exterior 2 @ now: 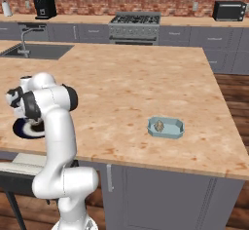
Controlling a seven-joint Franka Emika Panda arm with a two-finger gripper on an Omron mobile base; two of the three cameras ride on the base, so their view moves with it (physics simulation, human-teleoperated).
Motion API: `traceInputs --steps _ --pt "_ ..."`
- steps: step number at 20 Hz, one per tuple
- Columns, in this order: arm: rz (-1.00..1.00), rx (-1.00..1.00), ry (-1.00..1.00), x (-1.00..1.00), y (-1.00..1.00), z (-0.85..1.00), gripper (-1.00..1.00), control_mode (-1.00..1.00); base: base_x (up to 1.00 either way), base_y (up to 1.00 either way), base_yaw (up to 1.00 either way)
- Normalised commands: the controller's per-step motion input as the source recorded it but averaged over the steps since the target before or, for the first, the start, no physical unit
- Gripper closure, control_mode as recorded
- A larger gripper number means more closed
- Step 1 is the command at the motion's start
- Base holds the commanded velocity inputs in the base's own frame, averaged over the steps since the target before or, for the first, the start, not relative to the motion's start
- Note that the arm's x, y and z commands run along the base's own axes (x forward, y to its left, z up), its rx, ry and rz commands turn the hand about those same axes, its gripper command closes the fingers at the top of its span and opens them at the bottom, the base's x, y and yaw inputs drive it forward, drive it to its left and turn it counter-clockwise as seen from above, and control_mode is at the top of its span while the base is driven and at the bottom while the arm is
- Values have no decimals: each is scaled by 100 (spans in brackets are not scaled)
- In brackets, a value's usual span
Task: Place two dumplings into each of the tupperware containers and then place the containers in the fridge.
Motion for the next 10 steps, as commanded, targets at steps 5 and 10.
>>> traceInputs --steps 5,10 --pt "-2 0 -16 -51 -36 35 100 -100 0 0 0" --pt "-13 0 -6 -53 -48 38 100 -100 0 0 0"
